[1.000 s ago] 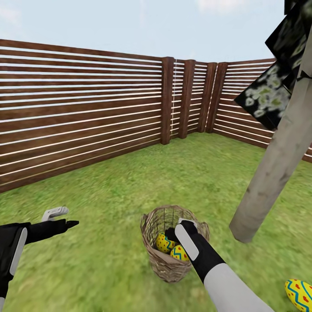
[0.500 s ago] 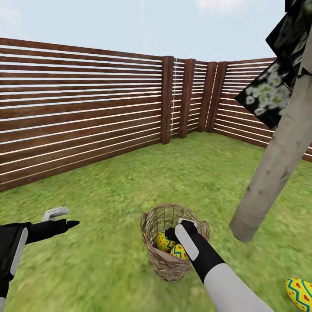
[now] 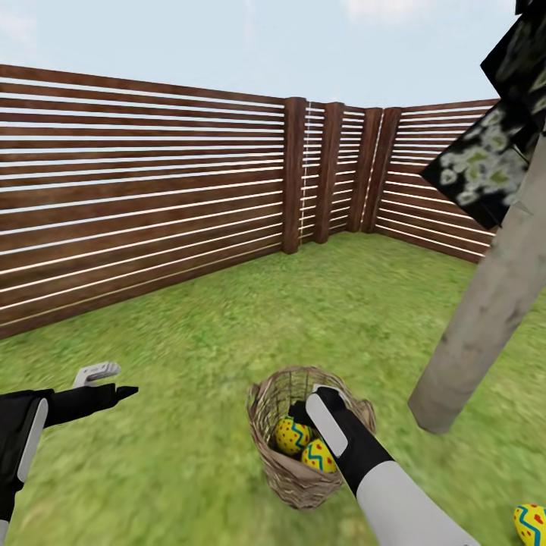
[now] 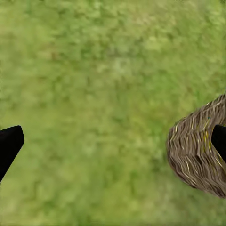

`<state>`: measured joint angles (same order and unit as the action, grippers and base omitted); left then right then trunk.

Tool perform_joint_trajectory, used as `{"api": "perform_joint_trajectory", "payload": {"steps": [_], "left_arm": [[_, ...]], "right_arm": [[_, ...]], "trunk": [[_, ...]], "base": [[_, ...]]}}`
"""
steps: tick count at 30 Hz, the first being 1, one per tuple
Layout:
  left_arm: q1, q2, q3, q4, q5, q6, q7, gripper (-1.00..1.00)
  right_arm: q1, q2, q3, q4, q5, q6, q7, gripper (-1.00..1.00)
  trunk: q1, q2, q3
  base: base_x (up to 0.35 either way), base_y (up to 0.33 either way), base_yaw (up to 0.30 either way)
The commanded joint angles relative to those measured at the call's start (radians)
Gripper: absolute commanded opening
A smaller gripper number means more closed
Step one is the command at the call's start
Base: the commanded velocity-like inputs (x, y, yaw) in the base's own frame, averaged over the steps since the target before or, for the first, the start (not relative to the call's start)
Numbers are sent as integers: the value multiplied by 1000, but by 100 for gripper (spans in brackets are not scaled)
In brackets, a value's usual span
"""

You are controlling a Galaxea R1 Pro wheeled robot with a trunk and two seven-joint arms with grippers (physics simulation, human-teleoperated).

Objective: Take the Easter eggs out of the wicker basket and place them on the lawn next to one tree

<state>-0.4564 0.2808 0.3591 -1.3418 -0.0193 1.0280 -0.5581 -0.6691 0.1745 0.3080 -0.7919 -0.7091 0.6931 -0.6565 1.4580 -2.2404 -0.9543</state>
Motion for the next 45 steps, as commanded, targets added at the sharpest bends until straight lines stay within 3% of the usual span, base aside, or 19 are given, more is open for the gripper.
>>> {"api": "perform_joint_trajectory", "payload": {"steps": [1,14,20,22,25,28,30,37,45], "left_arm": [[-1,0,1,0,-2,6,-5,100],[-1,0,3,0,3,6,-6,100],[-1,1,8,-17,14,10,-14,100],[-1,3,22,-23,34,14,-47,100],[0,6,57,-26,71,15,-150,100],[1,7,86,-26,82,15,-239,100],[1,7,92,-26,85,15,-263,100],[1,6,99,-27,92,15,-287,100],[1,5,97,-27,92,15,-289,100]], "right_arm": [[-2,0,2,5,-9,3,-10,100],[-4,0,3,31,-9,16,-12,100],[-4,0,3,36,-7,50,-12,100],[-4,0,4,36,-7,52,-12,100],[-4,0,4,37,-6,54,-11,100],[-4,0,4,37,-5,53,-11,100],[-4,0,3,37,-4,53,-11,100],[-4,0,3,37,-2,49,-11,100],[-4,0,3,37,1,44,-11,100]], "trunk": [[0,0,-1],[0,0,-1],[23,-42,-20],[31,-56,-26],[42,-77,-35],[54,-98,-45],[61,-112,-51],[88,-161,-73],[88,-161,-73]], "base": [[203,122,0],[73,35,0],[1,0,0],[0,0,0],[0,0,0],[0,0,0],[0,0,0],[0,0,0],[8,0,0]]}}
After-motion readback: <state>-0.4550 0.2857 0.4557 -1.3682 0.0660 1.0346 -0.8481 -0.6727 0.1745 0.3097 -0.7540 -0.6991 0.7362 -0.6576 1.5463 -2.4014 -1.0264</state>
